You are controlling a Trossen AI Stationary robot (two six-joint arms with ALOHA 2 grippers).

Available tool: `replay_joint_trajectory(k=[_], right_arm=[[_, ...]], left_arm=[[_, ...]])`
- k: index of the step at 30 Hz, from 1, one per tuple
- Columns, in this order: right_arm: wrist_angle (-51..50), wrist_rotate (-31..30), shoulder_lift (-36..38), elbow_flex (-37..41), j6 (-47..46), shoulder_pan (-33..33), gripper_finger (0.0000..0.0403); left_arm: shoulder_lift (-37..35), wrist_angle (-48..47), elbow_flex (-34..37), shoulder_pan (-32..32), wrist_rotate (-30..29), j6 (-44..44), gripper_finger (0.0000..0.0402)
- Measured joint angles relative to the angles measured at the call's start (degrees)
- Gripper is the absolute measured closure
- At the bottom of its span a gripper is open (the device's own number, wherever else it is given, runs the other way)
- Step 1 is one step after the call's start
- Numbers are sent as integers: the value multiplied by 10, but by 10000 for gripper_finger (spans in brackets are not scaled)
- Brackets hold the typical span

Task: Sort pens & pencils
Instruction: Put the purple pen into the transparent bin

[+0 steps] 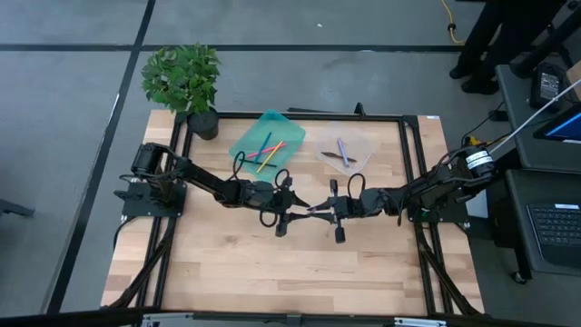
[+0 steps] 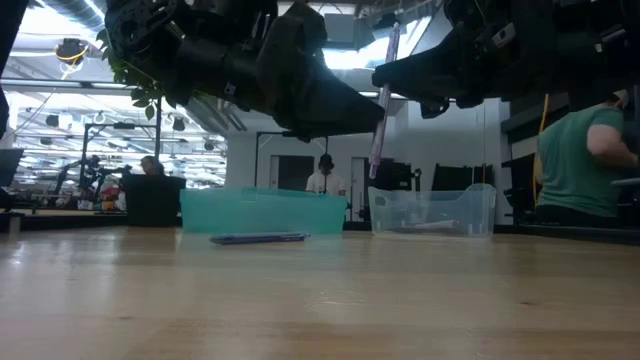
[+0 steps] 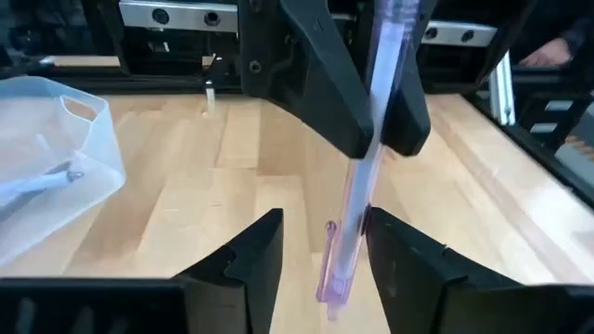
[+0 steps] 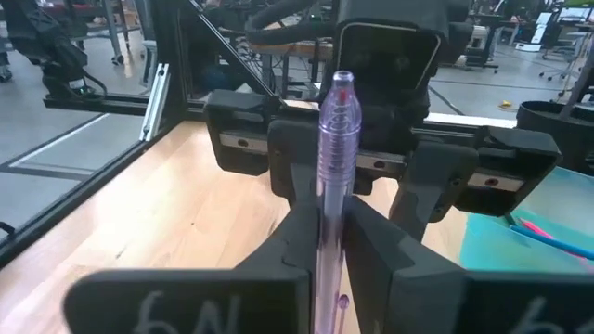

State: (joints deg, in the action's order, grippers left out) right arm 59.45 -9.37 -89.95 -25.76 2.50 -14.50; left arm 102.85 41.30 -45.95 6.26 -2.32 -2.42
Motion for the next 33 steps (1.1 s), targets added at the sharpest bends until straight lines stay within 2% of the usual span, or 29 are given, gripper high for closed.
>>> replay_joint_trajectory(k=[9, 17, 27, 33], right_arm=[[-9, -53, 0, 0, 37, 2, 367], [-62, -95, 14, 4, 34, 38, 367], [-57, -142, 137, 95, 25, 90, 367], [-39, -199, 222, 157, 41, 96, 367]], left_arm=[[-3, -60, 0, -23, -2, 18, 251], [-3, -66, 0, -27, 3, 47, 251], [-41, -135, 2, -31, 4, 74, 250], [-47, -133, 8, -32, 49, 75, 250]])
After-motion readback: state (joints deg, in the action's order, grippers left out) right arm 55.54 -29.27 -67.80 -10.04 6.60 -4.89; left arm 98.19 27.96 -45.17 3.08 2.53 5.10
